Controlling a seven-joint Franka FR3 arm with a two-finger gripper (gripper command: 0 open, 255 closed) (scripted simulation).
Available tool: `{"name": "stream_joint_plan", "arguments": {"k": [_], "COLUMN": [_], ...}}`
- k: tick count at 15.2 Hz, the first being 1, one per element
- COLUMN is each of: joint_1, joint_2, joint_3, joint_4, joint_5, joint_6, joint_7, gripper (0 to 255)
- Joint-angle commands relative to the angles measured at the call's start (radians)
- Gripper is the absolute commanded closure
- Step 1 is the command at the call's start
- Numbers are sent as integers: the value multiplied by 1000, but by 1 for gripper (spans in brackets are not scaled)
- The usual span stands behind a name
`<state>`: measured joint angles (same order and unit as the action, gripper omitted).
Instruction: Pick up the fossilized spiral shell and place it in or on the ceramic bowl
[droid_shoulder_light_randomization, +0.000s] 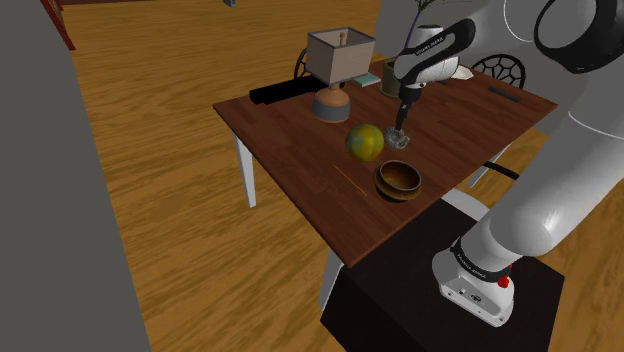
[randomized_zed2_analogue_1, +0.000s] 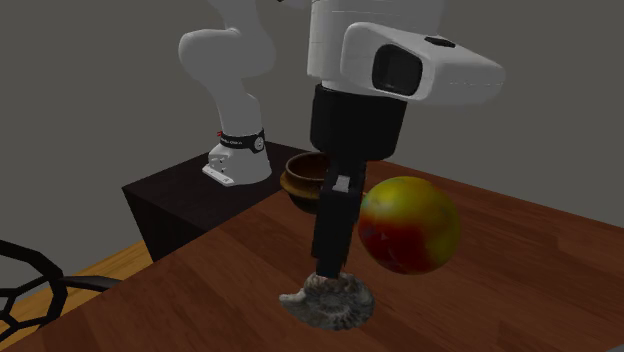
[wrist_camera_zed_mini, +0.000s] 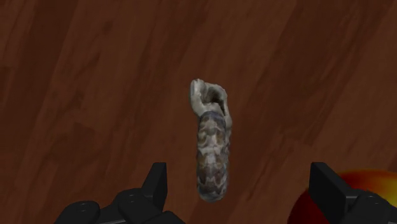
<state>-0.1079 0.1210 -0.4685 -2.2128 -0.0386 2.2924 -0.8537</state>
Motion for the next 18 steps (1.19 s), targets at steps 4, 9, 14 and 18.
{"name": "stream_joint_plan", "arguments": {"k": [4,9,14,18], "joint_1": [-23,-34,-34,-34], "joint_2": [89,135,135,135], "joint_3": [7,16,16,16], "joint_4": [21,7,7,7], "joint_5": [58,86,86,85], "joint_6": [61,117,117,117], "joint_7": [-59,-79,-79,-79], "gripper": [0,0,0,255]}}
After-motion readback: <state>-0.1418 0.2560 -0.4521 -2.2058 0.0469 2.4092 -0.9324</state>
